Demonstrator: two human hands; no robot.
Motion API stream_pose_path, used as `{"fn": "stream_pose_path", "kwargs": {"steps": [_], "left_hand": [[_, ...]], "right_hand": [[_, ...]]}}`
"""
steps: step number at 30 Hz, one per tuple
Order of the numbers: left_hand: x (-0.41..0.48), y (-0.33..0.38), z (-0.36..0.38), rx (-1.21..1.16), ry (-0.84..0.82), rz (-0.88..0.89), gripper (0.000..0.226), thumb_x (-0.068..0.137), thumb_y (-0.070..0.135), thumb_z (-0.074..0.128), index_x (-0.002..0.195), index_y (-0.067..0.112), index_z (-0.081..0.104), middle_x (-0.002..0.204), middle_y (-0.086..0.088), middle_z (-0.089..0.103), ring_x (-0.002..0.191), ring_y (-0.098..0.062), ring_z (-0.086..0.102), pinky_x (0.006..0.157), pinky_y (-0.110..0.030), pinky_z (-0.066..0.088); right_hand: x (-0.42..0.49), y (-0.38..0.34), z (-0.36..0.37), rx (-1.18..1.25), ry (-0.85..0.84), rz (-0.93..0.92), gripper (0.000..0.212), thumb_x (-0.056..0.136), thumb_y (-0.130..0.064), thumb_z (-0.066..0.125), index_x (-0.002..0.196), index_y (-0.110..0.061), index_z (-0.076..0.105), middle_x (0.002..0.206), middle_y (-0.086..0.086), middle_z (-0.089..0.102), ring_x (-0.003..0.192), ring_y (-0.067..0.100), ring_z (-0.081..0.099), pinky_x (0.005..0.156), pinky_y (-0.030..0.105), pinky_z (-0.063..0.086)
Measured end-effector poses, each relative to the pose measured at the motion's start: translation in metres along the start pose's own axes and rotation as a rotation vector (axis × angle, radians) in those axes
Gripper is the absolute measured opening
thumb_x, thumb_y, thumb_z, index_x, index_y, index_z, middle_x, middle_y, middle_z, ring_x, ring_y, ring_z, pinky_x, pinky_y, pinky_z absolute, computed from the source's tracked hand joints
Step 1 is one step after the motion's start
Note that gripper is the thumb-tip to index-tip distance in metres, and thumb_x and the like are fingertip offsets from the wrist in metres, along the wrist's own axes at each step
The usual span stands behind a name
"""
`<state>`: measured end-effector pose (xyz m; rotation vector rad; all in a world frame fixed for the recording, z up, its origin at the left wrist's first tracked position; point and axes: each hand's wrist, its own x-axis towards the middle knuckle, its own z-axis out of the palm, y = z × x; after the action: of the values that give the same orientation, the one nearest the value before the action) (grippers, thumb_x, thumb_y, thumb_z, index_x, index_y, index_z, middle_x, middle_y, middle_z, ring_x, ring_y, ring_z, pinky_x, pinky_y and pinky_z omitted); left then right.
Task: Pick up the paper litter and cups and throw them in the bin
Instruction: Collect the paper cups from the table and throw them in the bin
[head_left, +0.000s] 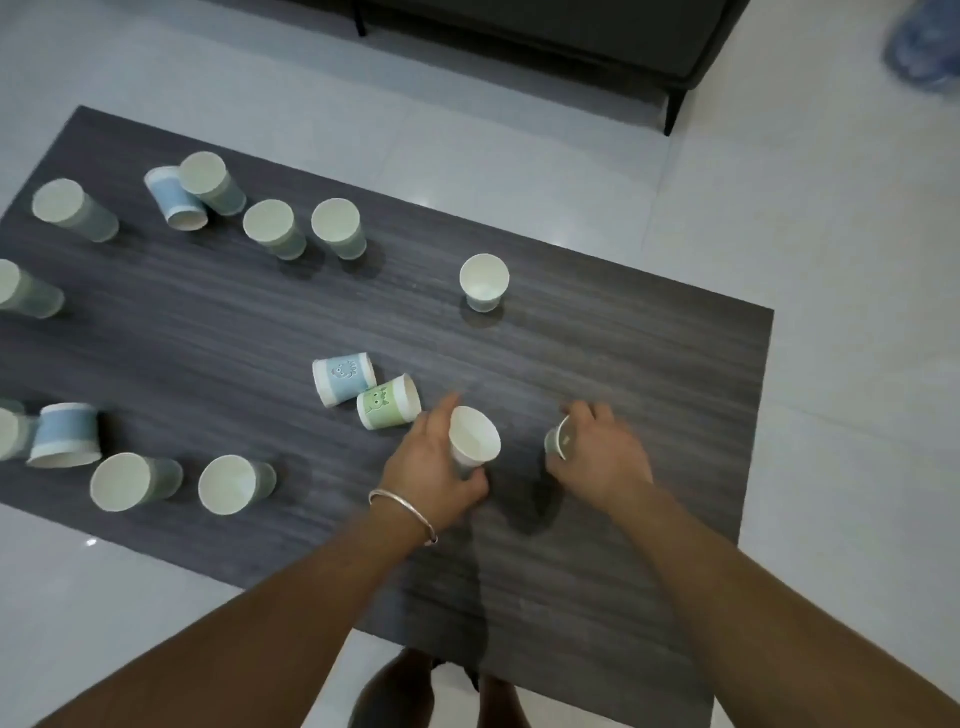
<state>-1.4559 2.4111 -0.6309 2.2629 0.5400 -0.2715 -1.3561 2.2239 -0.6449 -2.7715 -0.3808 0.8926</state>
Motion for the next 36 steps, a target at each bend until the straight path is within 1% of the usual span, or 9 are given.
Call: {"fn": "stream_pose_path", "kwargs": {"steps": [3,6,11,13,15,19,24,32,36], "left_hand": [[0.005,0.037,-0.015,0.022,0.018,0.084,0.066,0.063,0.032,0.075,0.123,0.021,0.05,0.112,-0.001,0.058,0.105,-0.021,0.056,0.086,-0.034,0.049],[0.0,0.067,-0.028,0.092,-0.011,0.218,0.064,0.061,0.033,0.076,0.12,0.017,0.055,0.109,-0.005,0.061,0.104,-0.026,0.056,0.089,-0.037,0.047],[-0.021,0.115,-0.046,0.15,-0.148,0.365,0.074,0.066,0.033,0.075,0.132,0.017,0.047,0.122,-0.005,0.056,0.115,-0.026,0.052,0.097,-0.033,0.041],[-0.031,0.137,-0.055,0.171,-0.203,0.436,0.083,0.067,0.03,0.074,0.14,0.016,0.038,0.128,-0.007,0.051,0.119,-0.027,0.048,0.099,-0.034,0.04],[-0.043,0.163,-0.066,0.202,-0.235,0.497,0.091,0.067,0.032,0.072,0.146,0.02,0.028,0.128,-0.008,0.047,0.116,-0.027,0.048,0.097,-0.035,0.041],[-0.073,0.216,-0.079,0.305,-0.31,0.71,0.085,0.069,0.033,0.069,0.145,0.024,0.032,0.127,-0.007,0.043,0.114,-0.027,0.05,0.097,-0.035,0.043],[-0.143,0.268,-0.056,0.328,-0.41,0.994,0.075,0.068,0.027,0.073,0.135,0.019,0.043,0.125,-0.007,0.044,0.109,-0.026,0.052,0.089,-0.031,0.044],[-0.331,0.313,0.023,0.418,-0.622,1.42,0.079,0.071,0.038,0.068,0.14,0.021,0.033,0.13,-0.003,0.043,0.11,-0.024,0.051,0.085,-0.033,0.047],[-0.444,0.31,0.055,0.428,-0.711,1.541,0.083,0.072,0.039,0.067,0.144,0.029,0.026,0.128,-0.002,0.041,0.107,-0.024,0.05,0.083,-0.034,0.049]], "right_hand": [[-0.029,0.0,-0.036,0.031,0.107,0.012,0.06,0.083,-0.039,0.063,0.135,-0.02,0.04,0.13,0.007,0.044,0.114,0.033,0.051,0.088,0.037,0.044],[-0.067,0.006,-0.069,0.027,0.146,0.024,0.058,0.083,-0.038,0.064,0.134,-0.02,0.04,0.13,0.006,0.043,0.115,0.03,0.048,0.091,0.038,0.043],[-0.149,0.018,-0.105,0.085,0.197,0.174,0.064,0.083,-0.036,0.067,0.139,-0.027,0.039,0.136,0.003,0.038,0.12,0.027,0.043,0.093,0.038,0.046],[-0.188,0.018,-0.113,0.152,0.237,0.266,0.067,0.083,-0.041,0.066,0.141,-0.03,0.037,0.136,0.003,0.039,0.121,0.026,0.045,0.094,0.036,0.044],[-0.227,0.015,-0.119,0.22,0.294,0.354,0.07,0.081,-0.045,0.066,0.142,-0.031,0.034,0.135,0.003,0.04,0.119,0.024,0.047,0.092,0.035,0.044],[-0.307,0.011,-0.124,0.292,0.425,0.493,0.07,0.084,-0.047,0.061,0.145,-0.031,0.029,0.133,0.002,0.041,0.118,0.024,0.046,0.092,0.036,0.044],[-0.418,0.008,-0.1,0.298,0.561,0.679,0.071,0.085,-0.043,0.06,0.146,-0.03,0.028,0.134,0.002,0.041,0.118,0.025,0.044,0.088,0.035,0.045],[-0.611,0.014,-0.013,0.424,0.697,1.065,0.071,0.085,-0.04,0.058,0.148,-0.028,0.027,0.137,0.002,0.04,0.121,0.025,0.044,0.089,0.034,0.046],[-0.71,0.011,0.046,0.479,0.735,1.213,0.071,0.085,-0.042,0.059,0.147,-0.028,0.027,0.137,0.002,0.041,0.121,0.025,0.044,0.091,0.035,0.046]]}}
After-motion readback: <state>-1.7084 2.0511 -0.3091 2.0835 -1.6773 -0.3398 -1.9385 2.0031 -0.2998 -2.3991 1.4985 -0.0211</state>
